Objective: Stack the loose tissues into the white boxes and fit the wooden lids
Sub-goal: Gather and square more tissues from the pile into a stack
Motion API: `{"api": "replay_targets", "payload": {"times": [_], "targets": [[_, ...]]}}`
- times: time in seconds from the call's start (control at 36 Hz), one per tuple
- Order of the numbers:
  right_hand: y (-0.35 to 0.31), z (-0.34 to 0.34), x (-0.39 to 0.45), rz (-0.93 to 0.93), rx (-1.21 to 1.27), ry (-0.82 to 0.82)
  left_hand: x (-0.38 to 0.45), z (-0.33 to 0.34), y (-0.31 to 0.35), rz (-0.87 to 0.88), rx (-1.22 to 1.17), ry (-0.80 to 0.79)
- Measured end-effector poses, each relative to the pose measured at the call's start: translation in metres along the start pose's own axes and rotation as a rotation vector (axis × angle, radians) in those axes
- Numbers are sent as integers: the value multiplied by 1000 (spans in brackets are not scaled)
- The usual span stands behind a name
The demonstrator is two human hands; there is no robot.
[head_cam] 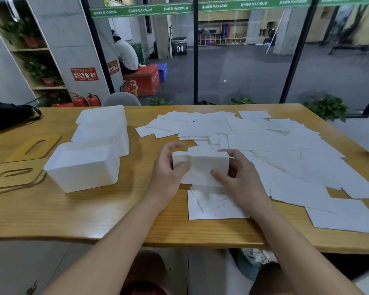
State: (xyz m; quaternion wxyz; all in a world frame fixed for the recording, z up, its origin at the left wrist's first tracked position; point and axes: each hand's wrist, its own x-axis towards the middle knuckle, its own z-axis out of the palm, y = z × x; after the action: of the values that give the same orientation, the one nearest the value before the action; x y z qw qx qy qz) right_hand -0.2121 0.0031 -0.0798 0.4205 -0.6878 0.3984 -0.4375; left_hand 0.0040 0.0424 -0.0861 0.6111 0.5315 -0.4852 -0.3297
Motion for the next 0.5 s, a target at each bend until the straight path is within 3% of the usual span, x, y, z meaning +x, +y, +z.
{"api": "replay_targets", "payload": {"times": [0.28,0.5], "targets": [[-27,18,-1,120,40,-2,-35,-56,22,38,221,-63],[-61,67,3,-78,67,-168,-54,-136,64,8,191,14]]}}
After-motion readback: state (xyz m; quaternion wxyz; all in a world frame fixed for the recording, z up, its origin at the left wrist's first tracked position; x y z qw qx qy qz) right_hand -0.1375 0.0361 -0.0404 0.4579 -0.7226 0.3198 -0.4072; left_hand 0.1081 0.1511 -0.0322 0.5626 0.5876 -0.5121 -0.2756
